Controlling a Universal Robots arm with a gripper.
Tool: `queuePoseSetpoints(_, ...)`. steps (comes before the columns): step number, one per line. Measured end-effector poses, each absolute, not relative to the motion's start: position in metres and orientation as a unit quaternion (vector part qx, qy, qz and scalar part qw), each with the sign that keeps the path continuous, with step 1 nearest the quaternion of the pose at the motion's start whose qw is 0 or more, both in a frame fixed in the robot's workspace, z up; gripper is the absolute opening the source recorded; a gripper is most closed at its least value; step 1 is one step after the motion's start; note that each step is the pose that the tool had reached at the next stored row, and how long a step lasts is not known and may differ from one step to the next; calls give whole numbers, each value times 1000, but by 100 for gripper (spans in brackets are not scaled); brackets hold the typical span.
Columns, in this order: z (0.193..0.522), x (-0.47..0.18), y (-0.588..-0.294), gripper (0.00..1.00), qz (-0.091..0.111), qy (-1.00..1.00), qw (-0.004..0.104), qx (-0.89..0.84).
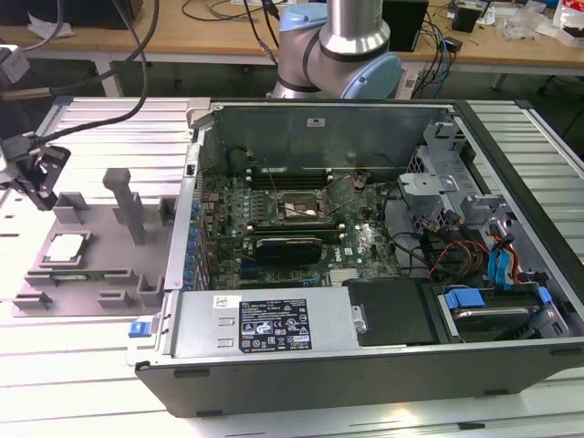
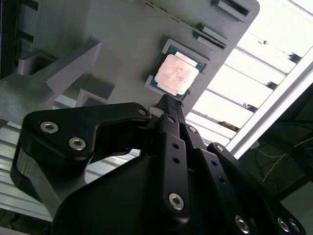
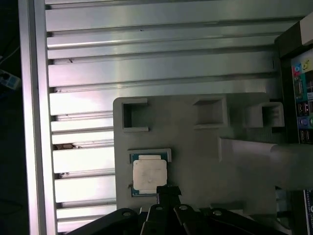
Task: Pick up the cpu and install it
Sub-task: 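Pick up the cpu and move it towards the insertion slot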
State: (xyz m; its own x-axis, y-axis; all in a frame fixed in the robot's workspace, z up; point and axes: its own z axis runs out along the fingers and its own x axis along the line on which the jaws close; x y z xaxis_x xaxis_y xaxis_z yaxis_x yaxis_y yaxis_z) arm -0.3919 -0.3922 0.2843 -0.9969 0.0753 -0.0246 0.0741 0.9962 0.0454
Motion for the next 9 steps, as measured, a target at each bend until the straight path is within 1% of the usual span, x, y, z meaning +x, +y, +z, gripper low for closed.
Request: queuePoseSetpoints(9,258,-394,-392,11,22,999,13,37)
